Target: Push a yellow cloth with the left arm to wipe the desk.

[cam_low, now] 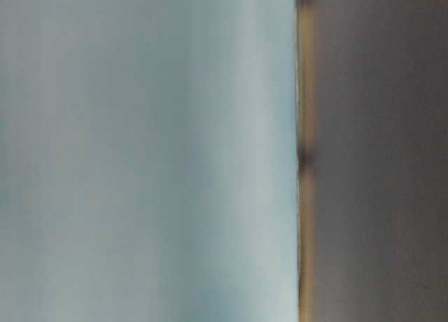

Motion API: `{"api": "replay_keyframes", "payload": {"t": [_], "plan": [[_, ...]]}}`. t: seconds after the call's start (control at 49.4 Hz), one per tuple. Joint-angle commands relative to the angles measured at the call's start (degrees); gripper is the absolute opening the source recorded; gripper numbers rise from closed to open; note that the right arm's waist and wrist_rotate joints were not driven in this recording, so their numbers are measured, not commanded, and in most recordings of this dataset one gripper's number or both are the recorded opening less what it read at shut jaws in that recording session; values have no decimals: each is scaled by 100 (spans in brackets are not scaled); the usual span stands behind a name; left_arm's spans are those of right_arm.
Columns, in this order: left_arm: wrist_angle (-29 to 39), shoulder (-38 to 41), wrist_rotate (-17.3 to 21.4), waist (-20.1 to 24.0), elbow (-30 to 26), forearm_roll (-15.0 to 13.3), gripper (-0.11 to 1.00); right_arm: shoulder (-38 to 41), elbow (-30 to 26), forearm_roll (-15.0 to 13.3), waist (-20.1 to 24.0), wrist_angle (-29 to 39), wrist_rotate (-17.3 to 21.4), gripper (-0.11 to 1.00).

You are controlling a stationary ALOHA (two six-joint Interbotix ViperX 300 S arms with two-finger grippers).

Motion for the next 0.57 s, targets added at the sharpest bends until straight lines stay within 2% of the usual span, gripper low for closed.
{"api": "replay_keyframes", "payload": {"t": [0.0,0.142,0.385,0.547], "plan": [[-18,-290,44,114,-44,18,82,18,-35,9,0,-35,0,0],[229,-659,53,193,9,18,82,-9,-35,9,0,-44,0,0],[1327,-1485,123,378,44,18,82,-26,0,9,-9,-35,9,0],[1696,-2250,132,483,158,18,82,-26,9,9,0,-35,0,0]]}}
